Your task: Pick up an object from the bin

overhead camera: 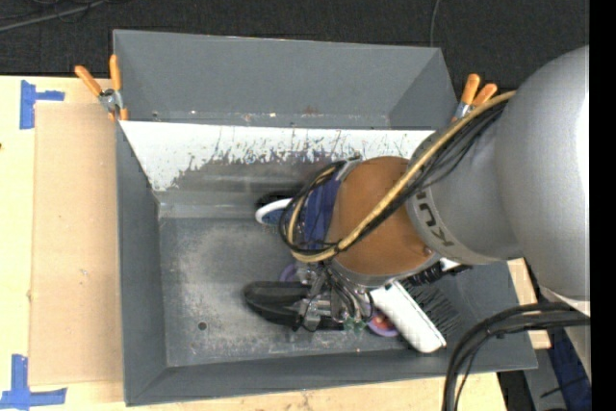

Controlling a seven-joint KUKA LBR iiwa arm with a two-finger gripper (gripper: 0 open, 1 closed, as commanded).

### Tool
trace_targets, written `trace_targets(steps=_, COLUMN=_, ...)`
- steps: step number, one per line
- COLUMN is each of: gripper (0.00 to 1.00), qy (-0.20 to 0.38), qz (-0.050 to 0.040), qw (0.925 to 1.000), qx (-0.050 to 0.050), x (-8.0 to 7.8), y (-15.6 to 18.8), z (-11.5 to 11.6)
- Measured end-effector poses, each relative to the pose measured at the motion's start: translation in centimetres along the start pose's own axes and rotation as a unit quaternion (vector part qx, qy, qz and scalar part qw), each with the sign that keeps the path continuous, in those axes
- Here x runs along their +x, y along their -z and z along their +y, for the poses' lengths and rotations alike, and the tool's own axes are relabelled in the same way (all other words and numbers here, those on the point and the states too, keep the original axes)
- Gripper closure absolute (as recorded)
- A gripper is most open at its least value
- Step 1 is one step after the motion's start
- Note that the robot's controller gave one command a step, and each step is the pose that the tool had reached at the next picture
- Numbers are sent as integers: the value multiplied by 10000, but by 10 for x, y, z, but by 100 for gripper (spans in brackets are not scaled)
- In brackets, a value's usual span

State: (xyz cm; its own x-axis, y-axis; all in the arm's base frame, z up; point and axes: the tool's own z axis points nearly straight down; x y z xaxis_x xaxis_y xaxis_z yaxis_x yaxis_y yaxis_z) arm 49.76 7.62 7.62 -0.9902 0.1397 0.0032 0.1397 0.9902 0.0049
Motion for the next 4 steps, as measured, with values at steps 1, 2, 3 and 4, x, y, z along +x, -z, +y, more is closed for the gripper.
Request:
trace_targets(steps=1, gripper=100, qy=-2, qz=0, qw=10000, qx=0, x=0, y=0, z=0)
trace_targets(steps=2, gripper=100, qy=185, qz=11, qw=9998, qx=2, x=2, y=4, z=-3)
trace_targets(steps=3, gripper=100, qy=997, qz=68, qw=9950, qx=12, x=-40, y=-8, z=23)
trace_targets(steps=4, gripper=100, qy=994, qz=68, qw=9950, qx=12, x=-40, y=-8, z=23)
